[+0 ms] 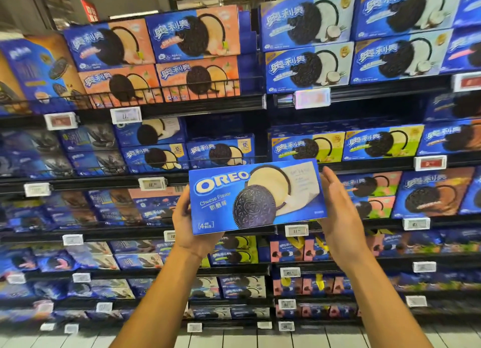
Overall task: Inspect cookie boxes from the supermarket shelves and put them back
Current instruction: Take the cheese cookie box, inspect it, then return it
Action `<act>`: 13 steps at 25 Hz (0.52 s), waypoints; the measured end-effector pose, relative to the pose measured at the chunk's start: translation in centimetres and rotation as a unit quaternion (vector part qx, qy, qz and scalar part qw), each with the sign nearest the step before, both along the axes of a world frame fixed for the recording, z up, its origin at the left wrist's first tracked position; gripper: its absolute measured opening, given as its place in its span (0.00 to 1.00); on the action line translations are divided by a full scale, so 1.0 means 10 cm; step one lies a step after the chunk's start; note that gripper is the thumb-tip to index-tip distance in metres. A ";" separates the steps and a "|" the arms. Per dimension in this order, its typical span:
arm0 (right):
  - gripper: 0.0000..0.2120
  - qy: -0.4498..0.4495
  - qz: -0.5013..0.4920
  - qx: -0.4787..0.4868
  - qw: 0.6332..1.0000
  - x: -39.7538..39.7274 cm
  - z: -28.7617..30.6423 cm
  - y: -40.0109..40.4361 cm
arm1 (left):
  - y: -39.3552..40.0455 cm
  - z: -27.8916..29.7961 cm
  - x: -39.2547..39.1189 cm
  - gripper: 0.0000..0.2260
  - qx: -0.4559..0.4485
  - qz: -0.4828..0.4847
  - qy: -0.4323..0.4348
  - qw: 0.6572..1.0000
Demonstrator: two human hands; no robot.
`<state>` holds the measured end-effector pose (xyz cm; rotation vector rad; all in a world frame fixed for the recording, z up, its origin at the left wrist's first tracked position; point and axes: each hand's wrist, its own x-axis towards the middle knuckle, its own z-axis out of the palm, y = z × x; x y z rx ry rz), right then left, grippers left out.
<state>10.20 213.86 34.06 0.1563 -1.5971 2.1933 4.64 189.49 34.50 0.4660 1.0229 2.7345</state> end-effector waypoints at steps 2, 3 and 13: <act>0.24 0.027 0.038 0.007 0.999 0.03 0.00 -0.09 | 0.01 -0.02 0.00 0.28 0.007 0.005 -0.001 1.000; 0.23 0.037 0.038 0.010 0.999 0.06 0.01 -0.12 | 0.01 -0.02 0.00 0.28 0.007 0.006 0.000 1.000; 0.20 0.061 -0.019 -0.004 0.998 0.12 -0.07 -0.06 | -0.11 0.09 0.06 0.21 -0.150 0.058 -0.006 0.987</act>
